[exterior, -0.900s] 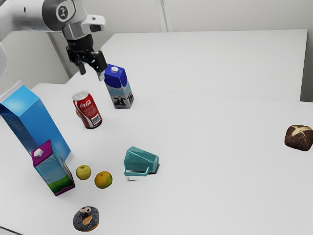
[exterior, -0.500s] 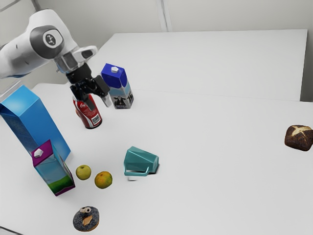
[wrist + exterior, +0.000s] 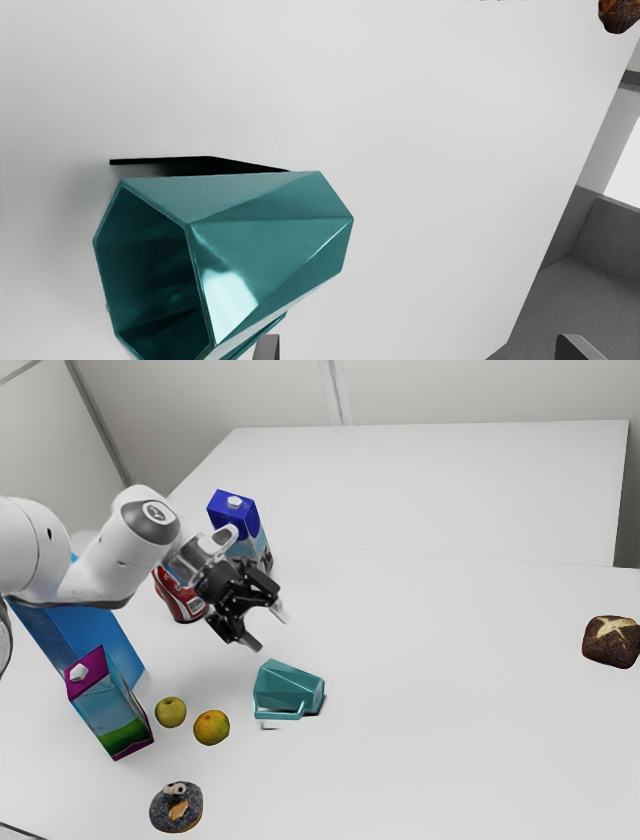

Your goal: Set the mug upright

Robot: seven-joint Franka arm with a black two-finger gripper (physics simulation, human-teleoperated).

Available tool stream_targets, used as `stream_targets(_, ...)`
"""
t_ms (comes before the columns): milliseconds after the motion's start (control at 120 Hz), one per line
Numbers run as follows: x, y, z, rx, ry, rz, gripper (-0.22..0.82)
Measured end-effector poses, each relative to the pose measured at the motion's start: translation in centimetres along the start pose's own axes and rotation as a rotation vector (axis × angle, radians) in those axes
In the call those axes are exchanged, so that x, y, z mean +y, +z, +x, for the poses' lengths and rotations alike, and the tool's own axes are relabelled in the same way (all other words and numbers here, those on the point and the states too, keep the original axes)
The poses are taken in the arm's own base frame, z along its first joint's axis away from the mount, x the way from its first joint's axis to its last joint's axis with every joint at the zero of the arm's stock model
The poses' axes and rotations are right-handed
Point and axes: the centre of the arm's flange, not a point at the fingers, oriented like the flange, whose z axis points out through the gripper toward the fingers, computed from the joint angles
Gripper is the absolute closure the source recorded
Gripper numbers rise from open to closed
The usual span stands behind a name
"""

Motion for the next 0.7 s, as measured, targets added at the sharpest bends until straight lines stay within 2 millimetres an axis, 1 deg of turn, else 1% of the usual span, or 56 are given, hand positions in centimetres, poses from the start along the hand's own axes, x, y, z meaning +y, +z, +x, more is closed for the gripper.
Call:
stream_targets(75,-1.7,0.0,0.5,0.009,-0.033,-0.006,0.0)
stream_targets(208,-4.4,0.6,1.5,0.01,-0.078,0.002,0.0)
stream_targets(258,-5.1,0.8,1.7,0.007,-0.086,0.006,0.0)
stream_targets(367,-5.9,1.4,1.5,-0.008,-0.094,0.006,0.0)
stream_targets(475,-6.7,2.3,0.4,-0.03,-0.108,-0.003,0.0)
stream_targets(700,-6.8,3.5,0.2,-0.046,-0.117,-0.018,0.01)
